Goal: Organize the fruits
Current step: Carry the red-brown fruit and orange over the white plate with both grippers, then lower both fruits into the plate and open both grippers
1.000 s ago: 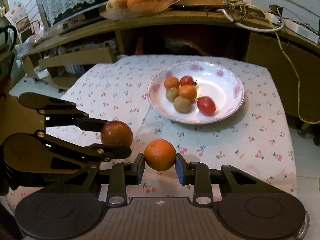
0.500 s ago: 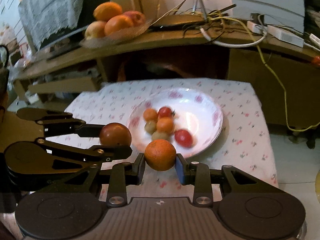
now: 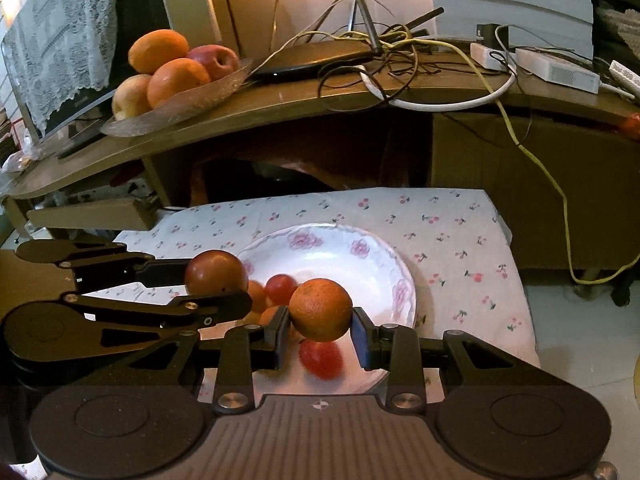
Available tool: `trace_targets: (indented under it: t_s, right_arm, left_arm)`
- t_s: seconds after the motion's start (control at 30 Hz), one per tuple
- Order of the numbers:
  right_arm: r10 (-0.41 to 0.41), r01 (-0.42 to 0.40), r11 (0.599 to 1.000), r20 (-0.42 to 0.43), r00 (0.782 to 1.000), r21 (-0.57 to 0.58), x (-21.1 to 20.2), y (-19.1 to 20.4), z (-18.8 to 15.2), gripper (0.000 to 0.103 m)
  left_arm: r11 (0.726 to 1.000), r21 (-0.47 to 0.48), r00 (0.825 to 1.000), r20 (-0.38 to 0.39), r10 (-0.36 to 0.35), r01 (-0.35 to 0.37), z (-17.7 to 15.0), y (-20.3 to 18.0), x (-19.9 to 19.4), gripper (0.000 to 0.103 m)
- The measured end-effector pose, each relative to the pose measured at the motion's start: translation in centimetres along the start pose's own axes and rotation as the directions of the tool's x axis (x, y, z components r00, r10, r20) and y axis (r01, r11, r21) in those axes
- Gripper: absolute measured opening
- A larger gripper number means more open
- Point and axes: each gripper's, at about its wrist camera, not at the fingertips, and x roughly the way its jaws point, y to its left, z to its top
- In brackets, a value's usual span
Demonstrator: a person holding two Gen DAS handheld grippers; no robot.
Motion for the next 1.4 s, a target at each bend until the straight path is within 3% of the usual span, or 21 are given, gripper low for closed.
trace_targets:
  t_s: [0.63,1.4]
  right_arm:
    - [-0.024,0.024,1.000,-0.028,0.999,-0.009,3.8,-1.4,1.1,0.035]
    - [-0.033,0.033,0.999,-0.022,0.999,0.002,4.4,-1.6,1.3,0.038]
  left_arm:
    - [1.000,-0.019,1.000,0.010,0.010,-0.009,0.4,1.2,4.4,0.046]
    - [1.000,-0.013,1.000,0.016,0.025,-0.025,0.7,1.3,4.7,0.046]
